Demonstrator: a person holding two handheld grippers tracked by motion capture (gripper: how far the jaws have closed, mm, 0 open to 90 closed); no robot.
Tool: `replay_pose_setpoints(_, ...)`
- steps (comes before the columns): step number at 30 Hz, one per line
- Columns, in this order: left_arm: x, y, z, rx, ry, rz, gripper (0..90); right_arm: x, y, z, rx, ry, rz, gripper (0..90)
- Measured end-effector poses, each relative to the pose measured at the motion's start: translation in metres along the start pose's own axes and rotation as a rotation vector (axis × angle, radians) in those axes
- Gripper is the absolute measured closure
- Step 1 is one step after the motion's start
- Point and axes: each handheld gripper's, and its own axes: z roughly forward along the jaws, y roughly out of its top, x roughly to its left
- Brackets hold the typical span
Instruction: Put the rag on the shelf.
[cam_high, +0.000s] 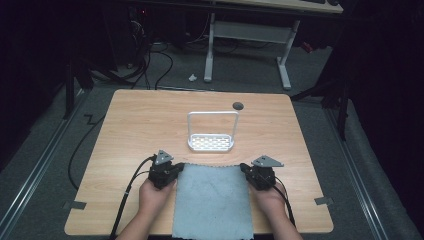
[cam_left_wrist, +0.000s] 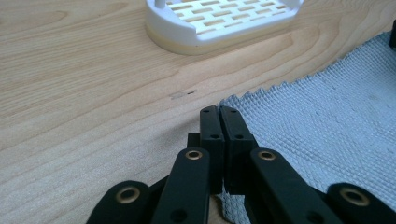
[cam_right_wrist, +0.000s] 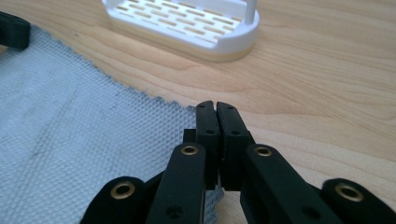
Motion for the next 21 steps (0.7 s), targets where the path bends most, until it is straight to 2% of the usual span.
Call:
replay_pose_setpoints(5, 0.002, 0.003, -0.011, -0.075, -0.013, -0.031, 88.8, 0.003, 0.003, -0.009, -0.060, -0.003, -0.013, 89.6)
replay_pose_setpoints(8, 0.002, 0.008, -0.020, -0.135, -0.023, -0.050, 88.8, 0.005, 0.006, -0.015, -0.104, -0.015, -0.011, 89.6)
replay_pose_setpoints(9, 0.002, 0.008, -0.020, -0.135, -0.023, -0.050, 88.8, 0.006, 0.007, -0.017, -0.119, -0.022, -0.018, 89.6)
replay_pose_setpoints(12, -0.001, 0.017, -0.030, -0.172, -0.009, -0.007, 88.8, 0.010, 0.012, -0.024, -0.163, -0.027, -0.022, 89.6)
replay_pose_setpoints(17, -0.005, 0.027, -0.045, -0.248, -0.029, -0.006, 88.8, 0.015, 0.022, -0.037, -0.241, -0.034, -0.025, 89.5)
replay_pose_setpoints(20, -0.008, 0.033, -0.054, -0.287, -0.027, 0.010, 88.8, 0.017, 0.028, -0.044, -0.282, -0.043, -0.036, 89.5)
replay_pose_setpoints(21, -0.008, 0.033, -0.054, -0.287, -0.027, 0.010, 88.7, 0.017, 0.028, -0.044, -0.282, -0.043, -0.036, 89.5)
